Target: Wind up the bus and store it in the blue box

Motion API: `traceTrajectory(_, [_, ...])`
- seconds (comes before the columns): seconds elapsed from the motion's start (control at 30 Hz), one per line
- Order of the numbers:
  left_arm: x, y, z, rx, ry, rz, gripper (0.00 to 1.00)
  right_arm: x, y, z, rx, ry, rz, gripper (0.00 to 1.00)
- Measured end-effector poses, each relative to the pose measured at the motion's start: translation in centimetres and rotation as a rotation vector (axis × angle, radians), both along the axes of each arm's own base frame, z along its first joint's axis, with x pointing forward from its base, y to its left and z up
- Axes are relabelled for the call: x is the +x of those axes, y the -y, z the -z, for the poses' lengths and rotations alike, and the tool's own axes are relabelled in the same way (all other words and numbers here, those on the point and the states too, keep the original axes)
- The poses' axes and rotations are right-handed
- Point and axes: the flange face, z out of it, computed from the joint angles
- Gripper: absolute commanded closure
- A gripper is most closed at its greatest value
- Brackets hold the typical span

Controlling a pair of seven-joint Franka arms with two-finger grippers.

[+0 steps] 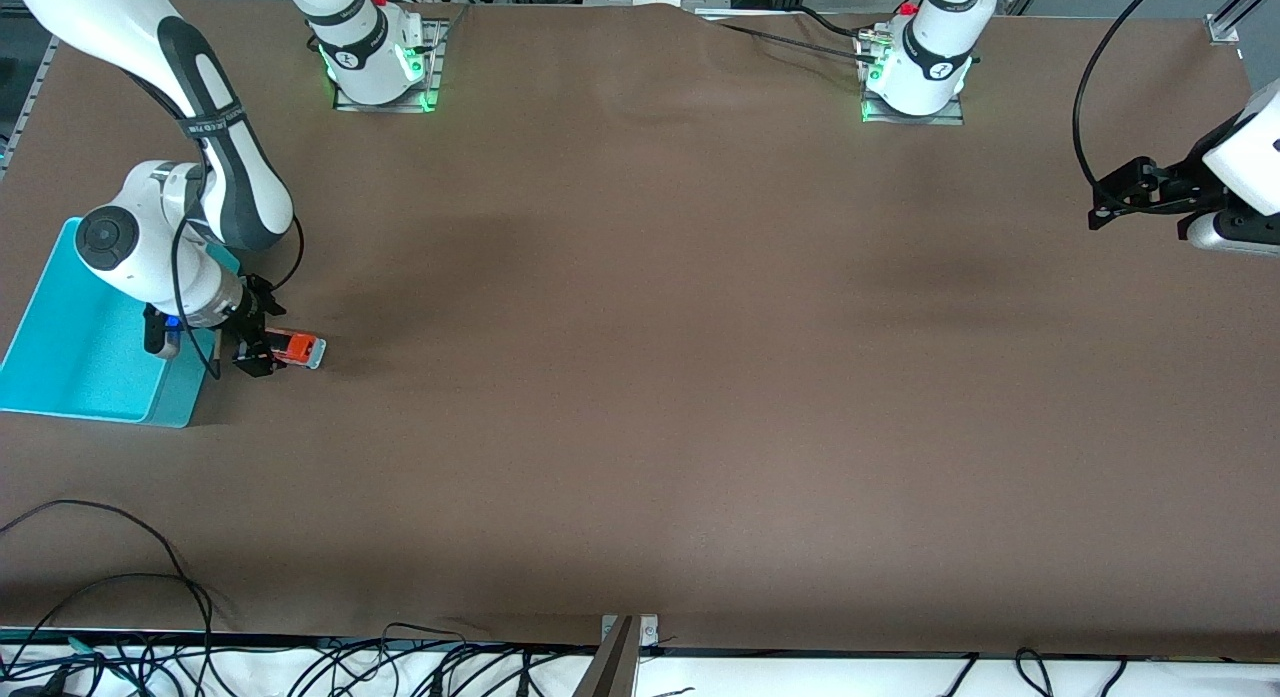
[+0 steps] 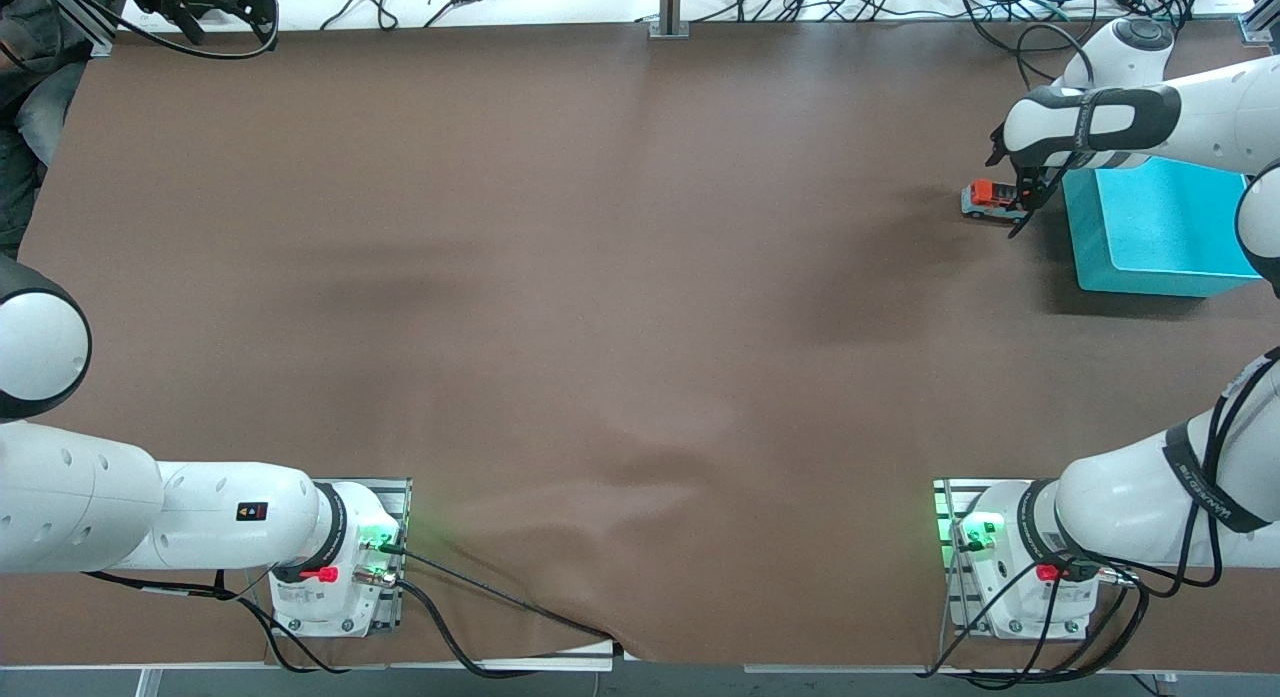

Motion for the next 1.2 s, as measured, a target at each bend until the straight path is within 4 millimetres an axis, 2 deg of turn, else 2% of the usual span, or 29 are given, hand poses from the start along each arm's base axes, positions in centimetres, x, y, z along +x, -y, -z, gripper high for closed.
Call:
traceTrajectory(0.3, [0.0, 0.0, 0.0, 0.000, 0.000, 0.000, 0.00, -0.4, 0.5, 2.9, -0.017, -0.024, -0.013, 0.02])
traceTrajectory(0.33, [0.0, 0.0, 0.0, 0.000, 0.000, 0.000, 0.00, -0.4, 0.4, 3.2, -0.020, -0.027, -0.018, 0.13])
traceTrajectory(0.4, [0.0, 0.0, 0.0, 0.000, 0.000, 0.000, 0.00, -0.4, 0.4, 3.6, -0.023, -0.028, -0.023, 0.45])
traceTrajectory(0.47, [0.0, 0.0, 0.0, 0.000, 0.000, 0.000, 0.00, -0.5, 0.4, 4.0, -0.024, -0.030, -0.025, 0.87])
traceTrajectory(0.5, [0.0, 0.0, 0.0, 0.000, 0.000, 0.000, 0.00, -0.5, 0.4, 4.0, -0.025, -0.029, -0.027, 0.99])
traceTrajectory(0.93, [0.0, 0.0, 0.0, 0.000, 0.000, 0.000, 0.00, 0.1, 0.1, 3.0, -0.061, -0.006, -0.086, 1.00])
traceTrajectory(1.07, [0.0, 0.0, 0.0, 0.000, 0.000, 0.000, 0.00, 0.4, -0.3, 1.1, -0.066, -0.005, -0.120, 1.00])
traceTrajectory(1.2, [0.0, 0.0, 0.0, 0.000, 0.000, 0.000, 0.00, 0.3, -1.1, -1.7, -0.066, -0.057, -0.234, 1.00])
